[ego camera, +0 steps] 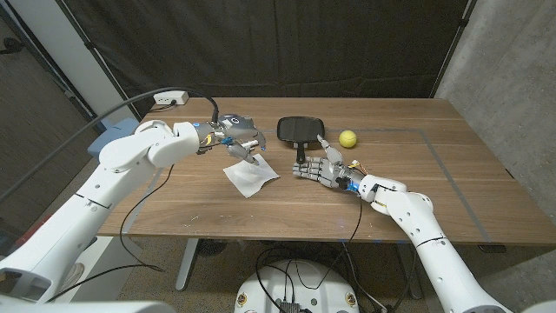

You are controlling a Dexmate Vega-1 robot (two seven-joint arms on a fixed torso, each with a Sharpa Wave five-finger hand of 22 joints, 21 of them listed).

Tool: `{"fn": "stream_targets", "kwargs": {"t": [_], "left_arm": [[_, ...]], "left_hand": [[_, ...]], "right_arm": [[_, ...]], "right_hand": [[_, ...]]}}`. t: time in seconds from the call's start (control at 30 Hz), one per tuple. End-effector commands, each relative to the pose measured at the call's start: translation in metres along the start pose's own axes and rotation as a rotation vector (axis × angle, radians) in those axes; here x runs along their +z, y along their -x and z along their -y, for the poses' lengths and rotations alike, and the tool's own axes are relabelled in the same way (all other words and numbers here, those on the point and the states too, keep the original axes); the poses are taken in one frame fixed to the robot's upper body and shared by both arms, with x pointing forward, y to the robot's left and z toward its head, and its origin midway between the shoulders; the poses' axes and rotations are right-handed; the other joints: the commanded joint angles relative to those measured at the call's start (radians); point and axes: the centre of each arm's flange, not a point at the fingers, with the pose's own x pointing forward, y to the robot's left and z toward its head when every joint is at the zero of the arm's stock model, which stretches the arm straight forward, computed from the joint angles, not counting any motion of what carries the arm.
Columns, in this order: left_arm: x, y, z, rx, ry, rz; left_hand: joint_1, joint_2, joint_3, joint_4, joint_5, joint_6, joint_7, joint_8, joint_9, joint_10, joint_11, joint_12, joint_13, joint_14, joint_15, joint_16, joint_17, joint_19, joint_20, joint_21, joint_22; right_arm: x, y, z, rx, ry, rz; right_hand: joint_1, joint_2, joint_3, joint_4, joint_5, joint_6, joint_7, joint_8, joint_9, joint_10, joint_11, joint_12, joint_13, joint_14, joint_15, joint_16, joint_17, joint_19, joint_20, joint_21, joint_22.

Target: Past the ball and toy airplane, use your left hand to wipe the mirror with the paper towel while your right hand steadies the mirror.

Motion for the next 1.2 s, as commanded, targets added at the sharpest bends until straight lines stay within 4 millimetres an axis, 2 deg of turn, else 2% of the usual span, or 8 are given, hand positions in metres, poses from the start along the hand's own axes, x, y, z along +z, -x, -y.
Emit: {"fn": "stream_targets", "kwargs": {"t": [0.03,0.13,0.23,0.47,0.63,0.87,1.0,1.2], "left_arm": [[-0.002,0.004,-0.001,0.030,0.000,-0.009],[-0.002,0.005,-0.001,0.036,-0.002,-0.012],[-0.003,0.007,-0.001,0.045,0.003,-0.015],[-0.007,0.012,-0.002,0.084,0.020,-0.030],[-0.011,0.017,-0.001,0.119,0.039,-0.045],[-0.020,0.024,0.002,0.165,0.075,-0.066],[-0.025,0.029,0.004,0.201,0.089,-0.075],[-0.035,0.037,0.012,0.290,0.130,-0.095]], "left_hand": [[-0.005,0.000,-0.006,-0.001,0.007,0.006,0.000,0.003,0.002,0.000,-0.006,0.009,0.001,-0.004,-0.119,0.007,-0.001,0.009,-0.005,-0.003,0.003],[-0.004,0.001,-0.007,-0.001,0.007,0.005,0.001,0.003,0.002,-0.001,-0.007,0.009,0.000,-0.005,-0.118,0.007,-0.004,0.009,-0.004,-0.005,0.003],[-0.004,0.002,-0.008,0.000,0.007,0.005,0.001,0.003,0.002,-0.002,-0.004,0.009,-0.002,-0.006,-0.119,0.008,-0.006,0.010,-0.005,-0.006,0.003],[-0.003,0.003,-0.012,0.001,0.008,-0.002,0.001,0.000,0.002,-0.007,-0.007,0.008,-0.005,-0.011,-0.119,0.007,-0.013,0.011,-0.005,-0.010,0.004],[-0.003,0.004,-0.015,0.002,0.008,-0.006,0.000,-0.002,0.001,-0.008,-0.008,0.008,-0.008,-0.015,-0.120,0.008,-0.018,0.013,-0.005,-0.013,0.004],[-0.002,0.005,-0.018,0.004,0.009,-0.013,0.000,-0.004,0.001,-0.014,-0.005,0.008,-0.011,-0.021,-0.121,0.008,-0.024,0.013,-0.006,-0.018,0.004],[-0.002,0.006,-0.020,0.005,0.009,-0.016,0.000,-0.005,0.001,-0.019,-0.006,0.006,-0.012,-0.024,-0.121,0.008,-0.027,0.013,-0.006,-0.020,0.004],[-0.003,0.008,-0.024,0.007,0.009,-0.024,-0.001,-0.008,0.001,-0.023,-0.007,0.007,-0.014,-0.031,-0.120,0.007,-0.032,0.011,-0.004,-0.025,0.004]], "right_arm": [[0.009,0.015,0.005,-0.058,-0.023,0.100],[0.009,0.018,0.005,-0.071,-0.033,0.149],[0.010,0.021,0.005,-0.083,-0.030,0.201],[0.013,0.027,-0.001,-0.127,-0.005,0.352],[0.017,0.031,-0.006,-0.184,0.065,0.473],[0.027,0.035,-0.013,-0.243,0.307,0.622],[0.035,0.038,-0.018,-0.307,0.479,0.674],[0.045,0.041,-0.027,-0.413,0.665,0.769]], "right_hand": [[-0.003,0.027,-0.024,-0.002,-0.008,-0.129,0.026,0.001,0.001,-0.182,-0.001,-0.005,-0.001,-0.175,0.012,-0.006,-0.001,-0.158,0.029,-0.112,0.005],[-0.005,0.041,-0.031,-0.004,-0.010,-0.194,-0.006,0.002,0.000,-0.273,-0.003,-0.006,-0.002,-0.276,0.008,-0.006,-0.002,-0.243,0.016,-0.166,0.008],[-0.003,0.050,-0.033,-0.007,-0.011,-0.217,-0.029,0.005,0.000,-0.301,-0.014,0.000,-0.002,-0.337,-0.006,-0.010,-0.002,-0.298,-0.019,-0.198,0.009],[0.005,0.069,-0.034,-0.014,-0.012,-0.260,-0.066,0.008,0.000,-0.380,-0.049,0.001,-0.002,-0.461,-0.051,-0.010,-0.006,-0.447,-0.049,-0.274,0.014],[0.017,0.079,-0.028,-0.021,-0.013,-0.243,-0.079,0.017,-0.001,-0.364,-0.071,0.015,-0.002,-0.474,-0.076,-0.006,-0.009,-0.456,-0.064,-0.280,0.015],[0.052,0.083,-0.022,-0.051,-0.021,-0.155,-0.115,0.040,-0.004,-0.284,-0.114,0.046,-0.004,-0.431,-0.157,0.005,-0.021,-0.373,-0.133,-0.263,0.014],[0.058,0.082,-0.021,-0.057,-0.021,-0.134,-0.127,0.044,-0.005,-0.277,-0.129,0.047,-0.006,-0.432,-0.171,0.001,-0.023,-0.373,-0.139,-0.266,0.013],[0.068,0.072,-0.026,-0.071,-0.017,-0.105,-0.162,0.043,-0.006,-0.256,-0.179,0.049,-0.009,-0.405,-0.205,0.004,-0.026,-0.345,-0.166,-0.266,0.011]]}}
